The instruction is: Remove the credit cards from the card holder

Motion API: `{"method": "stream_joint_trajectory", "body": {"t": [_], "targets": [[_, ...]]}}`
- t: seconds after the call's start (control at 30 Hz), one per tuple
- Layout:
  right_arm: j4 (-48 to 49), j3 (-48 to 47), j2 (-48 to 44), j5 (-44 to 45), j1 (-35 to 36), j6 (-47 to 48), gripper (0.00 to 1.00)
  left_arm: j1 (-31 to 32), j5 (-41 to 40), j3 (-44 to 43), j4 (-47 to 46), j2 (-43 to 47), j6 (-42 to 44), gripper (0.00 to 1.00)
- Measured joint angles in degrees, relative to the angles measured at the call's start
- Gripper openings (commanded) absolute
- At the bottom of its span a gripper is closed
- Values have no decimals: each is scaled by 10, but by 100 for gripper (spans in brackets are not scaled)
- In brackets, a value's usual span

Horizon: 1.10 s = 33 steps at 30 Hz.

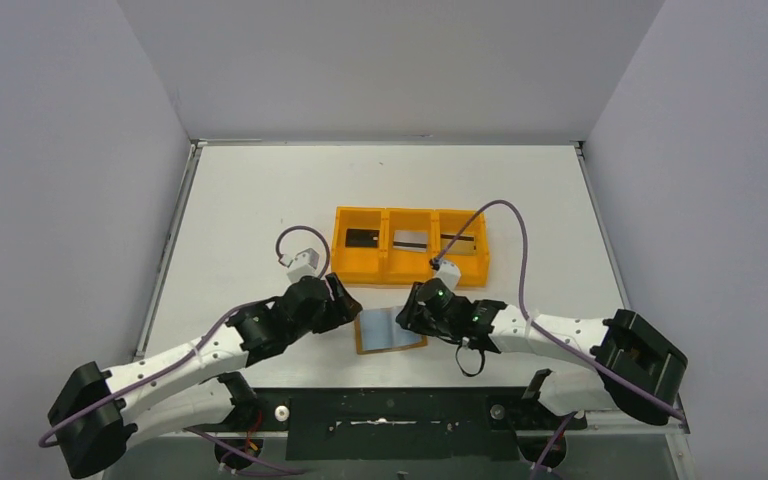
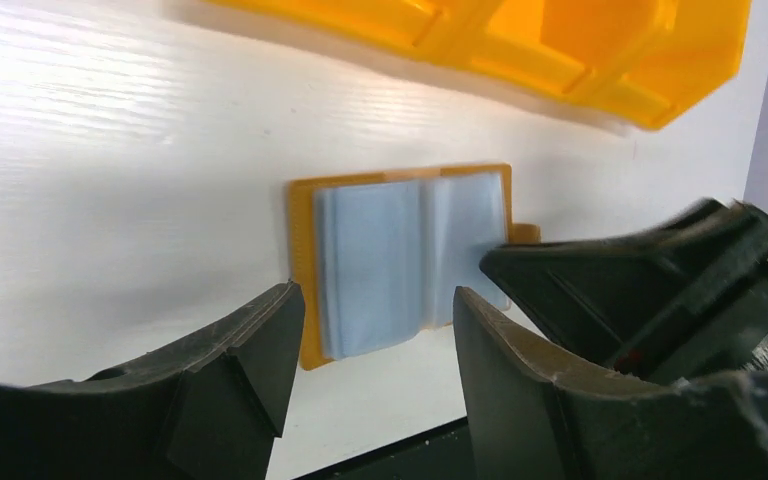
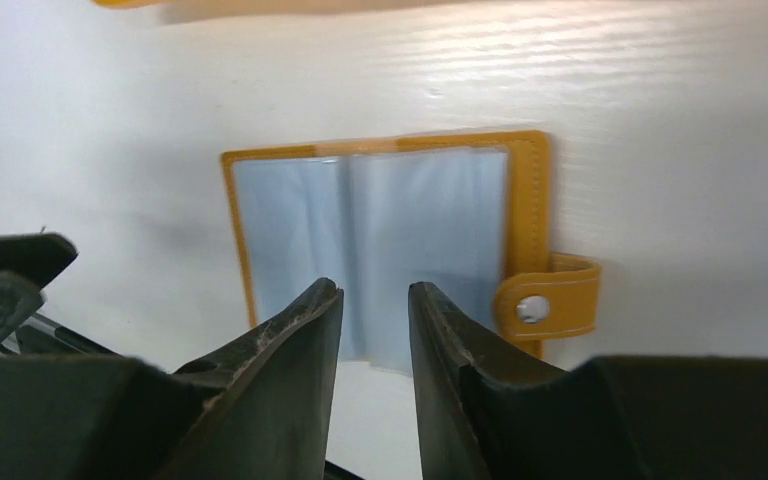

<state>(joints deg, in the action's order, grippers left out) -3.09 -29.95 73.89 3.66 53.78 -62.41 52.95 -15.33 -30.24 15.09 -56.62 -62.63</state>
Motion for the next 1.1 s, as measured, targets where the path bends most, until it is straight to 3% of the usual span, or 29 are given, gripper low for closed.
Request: {"method": "stream_joint_trajectory", "body": {"t": [0.17,0.27,0.33,0.7,0.87,1.1], "targets": [[-74,-106,27,67,61,19,40,-42,-23,13,56,61,-2,57],[-94,-160,68,90,87,25,56,-62,-27,27,83,87,-2,57],[-110,-185,103,101,98,27,61,-70,-27,35,100,103,-2,57],[-217,-286,248,133,133,50,69,-77,-24,56,119,125,-2,58],[-248,-321,276,144,140,49,65,-77,-19,61,118,128,-2,58],[-269,-342,288,157,142,45,41,-77,-14,65,117,128,-4,58]]}}
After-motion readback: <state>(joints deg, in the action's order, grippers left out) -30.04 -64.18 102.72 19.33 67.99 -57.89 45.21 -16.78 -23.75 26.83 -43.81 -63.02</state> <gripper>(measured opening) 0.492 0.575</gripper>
